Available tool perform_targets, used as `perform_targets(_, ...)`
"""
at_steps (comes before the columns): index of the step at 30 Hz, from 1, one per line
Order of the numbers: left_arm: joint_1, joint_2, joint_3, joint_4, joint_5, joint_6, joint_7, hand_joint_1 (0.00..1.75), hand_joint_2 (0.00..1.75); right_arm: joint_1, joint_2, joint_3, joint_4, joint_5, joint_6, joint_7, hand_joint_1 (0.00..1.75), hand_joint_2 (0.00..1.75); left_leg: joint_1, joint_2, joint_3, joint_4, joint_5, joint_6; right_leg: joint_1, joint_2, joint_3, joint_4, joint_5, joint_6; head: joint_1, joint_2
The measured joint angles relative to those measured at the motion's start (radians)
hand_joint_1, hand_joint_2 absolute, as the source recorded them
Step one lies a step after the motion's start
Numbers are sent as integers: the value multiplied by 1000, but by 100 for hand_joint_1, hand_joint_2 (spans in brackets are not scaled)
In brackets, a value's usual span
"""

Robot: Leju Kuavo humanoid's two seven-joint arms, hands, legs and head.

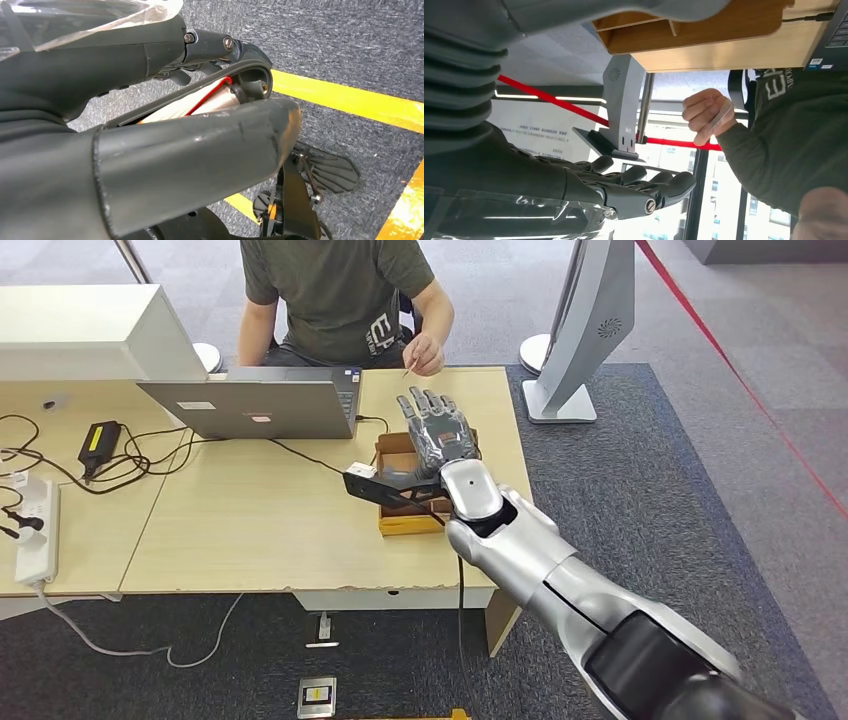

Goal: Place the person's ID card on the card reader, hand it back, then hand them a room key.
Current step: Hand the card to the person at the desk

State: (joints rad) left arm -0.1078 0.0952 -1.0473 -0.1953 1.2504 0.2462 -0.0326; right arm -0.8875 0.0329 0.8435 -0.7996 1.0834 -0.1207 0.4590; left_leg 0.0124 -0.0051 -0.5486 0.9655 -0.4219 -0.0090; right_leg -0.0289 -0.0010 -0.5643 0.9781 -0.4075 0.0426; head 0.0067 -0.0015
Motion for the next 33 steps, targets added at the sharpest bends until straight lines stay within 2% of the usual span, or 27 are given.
perform_targets(10, 1, -2, 8, 0, 4, 2, -3, 0, 0, 25, -31, -23, -44, 0, -8, -8, 0, 0, 0, 1, 0, 0, 0, 0, 0, 0, 0, 0, 0, 0, 0, 0)
perform_targets(13, 2, -4, 15, 0, 14, 3, -18, 0, 0, 61, -55, -43, -89, -13, -21, -24, 0, 0, 0, 0, 1, 0, 0, 0, 0, 0, 1, -1, 0, 0, 0, 0)
perform_targets(18, 5, -6, 23, 0, 10, 6, -25, 0, 0, 207, -157, -106, -261, -38, 28, -18, 0, 0, 0, 0, 1, 0, -1, 1, 0, 0, 1, -2, 0, 0, 0, 0)
perform_targets(22, 7, -5, 23, 0, 4, 7, -32, 0, 0, 315, -249, -169, -416, -107, 40, -11, 0, 0, 0, 0, 1, 1, -1, 1, 0, 1, 1, -2, 0, 0, 0, 0)
perform_targets(29, 9, -5, 23, 0, -10, 16, -63, 0, 0, 546, -434, -292, -709, -230, -121, 44, 0, 0, 0, 0, 1, 1, -3, 1, 0, 1, 2, -3, -1, 1, 1, 0)
perform_targets(33, 7, -5, 23, 0, -12, 25, -50, 0, 0, 653, -507, -333, -832, -257, -187, 65, 0, 0, 0, 1, 1, 0, -3, 1, 0, 3, 1, -3, -1, 1, 0, 0)
